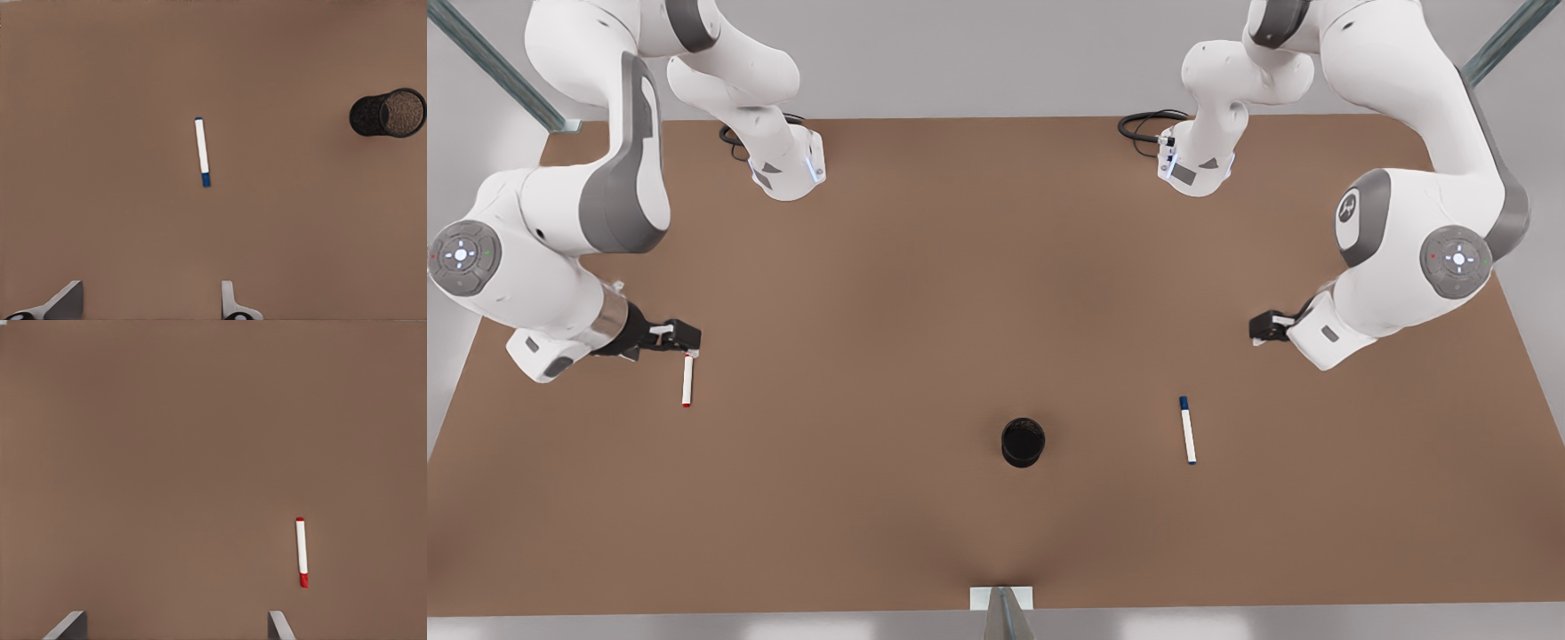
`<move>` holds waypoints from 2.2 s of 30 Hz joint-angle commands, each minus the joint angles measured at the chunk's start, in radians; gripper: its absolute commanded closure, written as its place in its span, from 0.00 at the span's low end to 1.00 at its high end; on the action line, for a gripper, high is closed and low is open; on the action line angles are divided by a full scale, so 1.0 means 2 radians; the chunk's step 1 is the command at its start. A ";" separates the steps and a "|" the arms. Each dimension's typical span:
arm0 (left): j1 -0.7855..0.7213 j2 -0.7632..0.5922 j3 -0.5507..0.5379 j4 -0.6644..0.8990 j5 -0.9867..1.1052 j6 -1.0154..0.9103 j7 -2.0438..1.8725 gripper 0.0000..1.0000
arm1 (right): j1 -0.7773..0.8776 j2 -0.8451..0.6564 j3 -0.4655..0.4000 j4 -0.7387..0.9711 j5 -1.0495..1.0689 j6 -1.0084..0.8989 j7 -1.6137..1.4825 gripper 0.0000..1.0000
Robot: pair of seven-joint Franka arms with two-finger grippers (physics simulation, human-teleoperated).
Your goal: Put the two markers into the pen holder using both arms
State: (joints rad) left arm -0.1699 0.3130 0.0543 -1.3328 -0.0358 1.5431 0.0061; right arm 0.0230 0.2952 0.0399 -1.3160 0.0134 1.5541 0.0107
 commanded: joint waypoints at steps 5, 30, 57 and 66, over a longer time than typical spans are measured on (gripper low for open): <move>-0.006 0.079 -0.001 -0.005 0.001 0.161 -0.058 0.00 | -0.005 0.013 0.000 -0.028 0.001 0.066 -0.001 0.00; -0.014 0.254 -0.001 -0.095 -0.009 0.440 -0.143 0.31 | -0.140 0.152 0.000 -0.213 -0.011 0.361 -0.225 0.00; -0.019 0.235 0.000 -0.026 -0.004 0.333 -0.135 0.79 | -0.153 0.151 0.001 -0.305 -0.029 0.440 -0.239 0.37; -0.103 0.160 -0.141 0.022 -0.036 0.498 -0.060 0.79 | -0.154 0.149 0.001 -0.311 -0.029 0.441 -0.240 0.46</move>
State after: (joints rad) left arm -0.3557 0.6244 -0.2119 -1.2963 -0.0817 2.3268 -0.2623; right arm -0.2853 0.5946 0.0414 -1.9388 -0.0459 2.4342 -0.4255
